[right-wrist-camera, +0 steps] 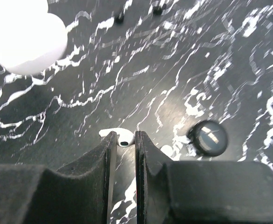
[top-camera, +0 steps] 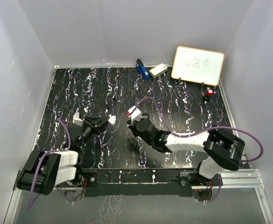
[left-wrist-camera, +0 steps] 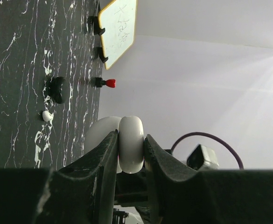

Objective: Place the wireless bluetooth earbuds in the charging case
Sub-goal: Pick up the earbud from the center of the board.

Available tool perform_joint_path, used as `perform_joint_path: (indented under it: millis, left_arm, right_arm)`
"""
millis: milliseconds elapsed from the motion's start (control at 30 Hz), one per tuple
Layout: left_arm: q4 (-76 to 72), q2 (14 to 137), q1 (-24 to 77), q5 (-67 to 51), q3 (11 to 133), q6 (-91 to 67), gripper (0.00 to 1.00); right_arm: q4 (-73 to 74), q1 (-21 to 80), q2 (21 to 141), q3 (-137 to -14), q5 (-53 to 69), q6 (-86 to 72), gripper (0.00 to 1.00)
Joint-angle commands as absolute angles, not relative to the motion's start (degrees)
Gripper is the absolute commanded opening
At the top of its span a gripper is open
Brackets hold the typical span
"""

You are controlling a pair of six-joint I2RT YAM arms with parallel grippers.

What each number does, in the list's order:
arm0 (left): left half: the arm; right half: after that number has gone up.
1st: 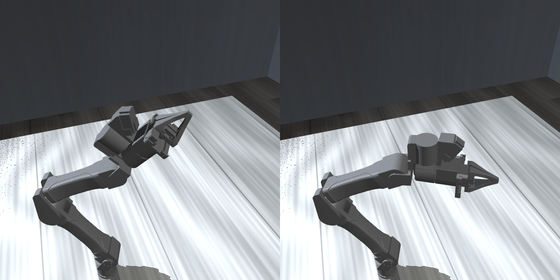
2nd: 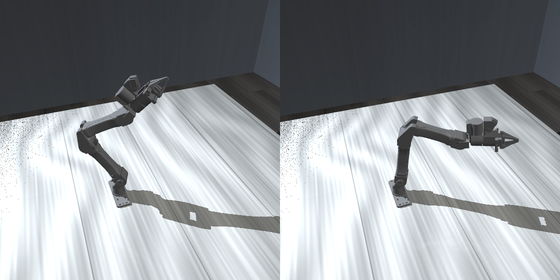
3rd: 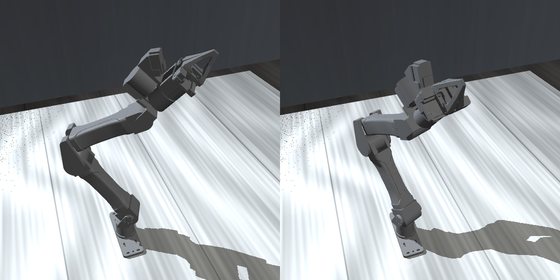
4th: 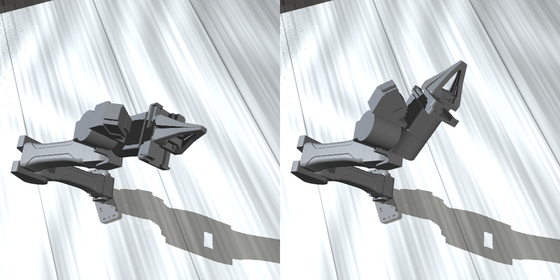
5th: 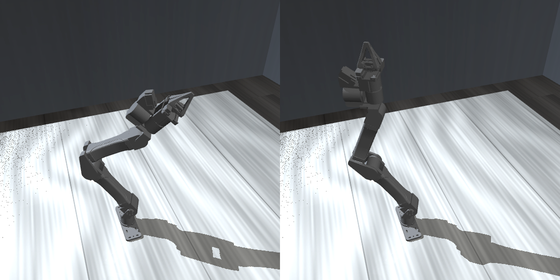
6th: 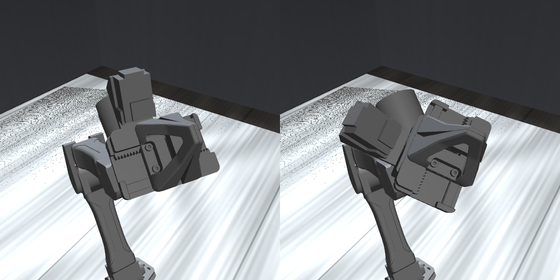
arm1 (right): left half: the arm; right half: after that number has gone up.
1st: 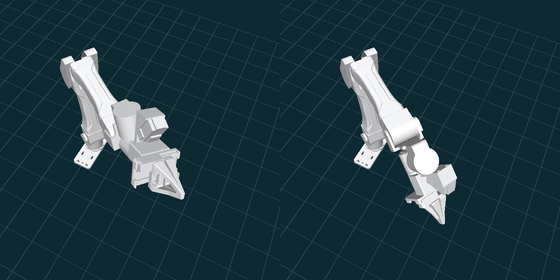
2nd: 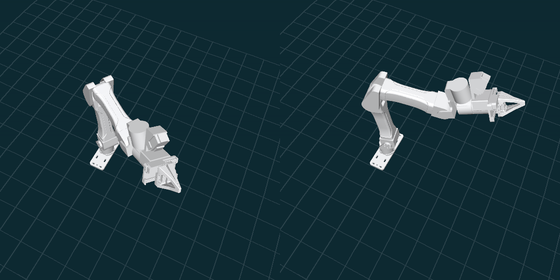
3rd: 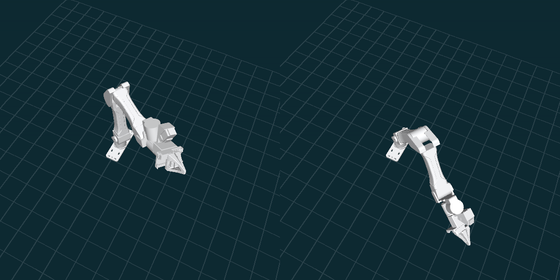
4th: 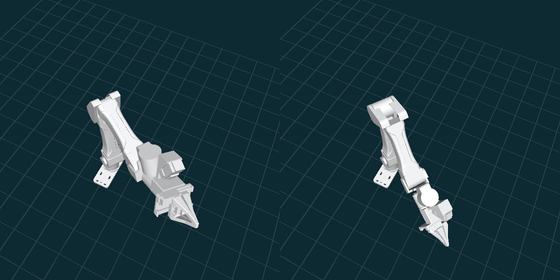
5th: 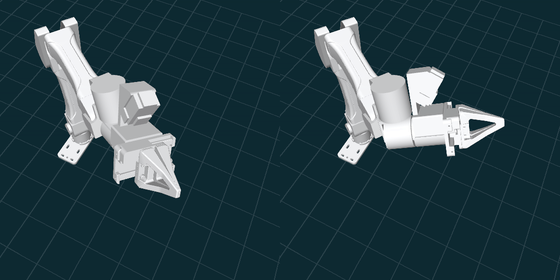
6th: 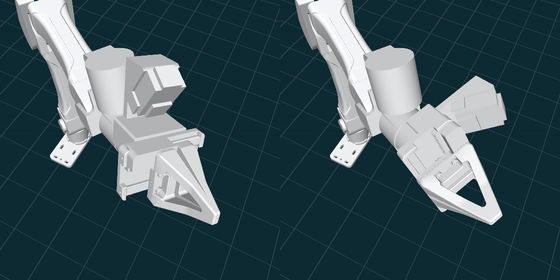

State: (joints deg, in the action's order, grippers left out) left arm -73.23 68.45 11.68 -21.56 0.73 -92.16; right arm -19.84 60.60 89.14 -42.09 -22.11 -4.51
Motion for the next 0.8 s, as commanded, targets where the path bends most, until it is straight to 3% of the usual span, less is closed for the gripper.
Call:
perform_joint_path:
  millis: [0, 233, 467, 767]
  left_arm:
    - [-75.48, 68.89, 11.2, -24.2, 3.05, -92.02, 0.0]
    - [-73.98, 69.96, 11.25, -26.23, 5.29, -92.37, 0.0]
    - [-69.88, 69.37, 11.25, -27.16, 7.39, -92.12, 0.0]
    - [-66.41, 68.86, 11.24, -26.89, 8.37, -92.35, 0.0]
  right_arm:
    - [-39.52, 60.51, 84.43, -36.54, -27.34, 9.63, 0.07]
    - [-50.33, 58.93, 86.08, -34.9, -27.33, 22.57, 0.03]
    - [-62.65, 57.09, 89.69, -33.58, -19.14, 35.21, 0.0]
    - [-66.27, 53.95, 91.05, -33.91, -7.56, 44.98, 0.0]
